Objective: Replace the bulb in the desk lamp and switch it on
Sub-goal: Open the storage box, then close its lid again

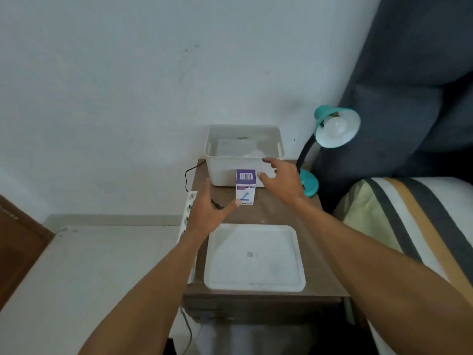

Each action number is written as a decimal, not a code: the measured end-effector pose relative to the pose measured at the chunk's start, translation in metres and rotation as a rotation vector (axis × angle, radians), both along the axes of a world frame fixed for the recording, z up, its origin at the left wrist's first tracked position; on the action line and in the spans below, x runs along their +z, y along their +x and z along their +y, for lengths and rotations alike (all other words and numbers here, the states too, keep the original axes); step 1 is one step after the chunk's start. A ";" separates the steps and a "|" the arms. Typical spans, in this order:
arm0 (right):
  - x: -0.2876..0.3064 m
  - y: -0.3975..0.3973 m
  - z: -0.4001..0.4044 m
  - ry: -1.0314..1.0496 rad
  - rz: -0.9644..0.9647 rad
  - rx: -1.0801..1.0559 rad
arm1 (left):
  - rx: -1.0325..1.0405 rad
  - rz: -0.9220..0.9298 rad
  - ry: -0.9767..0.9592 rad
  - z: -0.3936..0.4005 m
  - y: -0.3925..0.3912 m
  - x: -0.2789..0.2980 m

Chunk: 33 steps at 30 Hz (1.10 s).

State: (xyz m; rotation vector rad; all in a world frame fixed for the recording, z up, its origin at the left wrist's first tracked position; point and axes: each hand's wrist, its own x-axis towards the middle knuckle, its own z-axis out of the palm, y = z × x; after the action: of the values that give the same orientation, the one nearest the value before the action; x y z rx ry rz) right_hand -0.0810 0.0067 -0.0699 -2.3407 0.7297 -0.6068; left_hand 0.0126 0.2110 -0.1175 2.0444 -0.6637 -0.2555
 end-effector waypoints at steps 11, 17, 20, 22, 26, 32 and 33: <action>-0.097 -0.113 0.068 0.108 0.270 -0.098 | -0.056 0.118 0.312 0.051 -0.084 -0.049; -0.131 -0.140 0.081 0.032 0.404 -0.162 | -0.089 -0.015 0.484 0.058 -0.085 -0.069; -0.140 -0.147 0.084 0.010 0.407 -0.172 | -0.099 -0.058 0.545 0.055 -0.085 -0.074; -0.145 -0.148 0.086 -0.023 0.397 -0.174 | -0.072 -0.066 0.533 0.052 -0.090 -0.075; -0.150 -0.145 0.089 -0.039 0.365 -0.212 | 0.024 -0.044 0.449 0.051 -0.096 -0.079; -0.146 -0.145 0.089 0.076 0.316 -0.266 | 0.093 -0.003 0.344 0.047 -0.099 -0.080; -0.144 -0.145 0.089 0.103 0.305 -0.273 | 0.096 0.008 0.329 0.046 -0.099 -0.080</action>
State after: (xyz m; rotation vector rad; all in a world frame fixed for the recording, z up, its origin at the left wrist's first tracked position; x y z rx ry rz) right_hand -0.2262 0.0960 -0.2139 -2.2798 1.2045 -0.3158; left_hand -0.0868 0.2574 -0.1973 2.3812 -0.5431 -0.3348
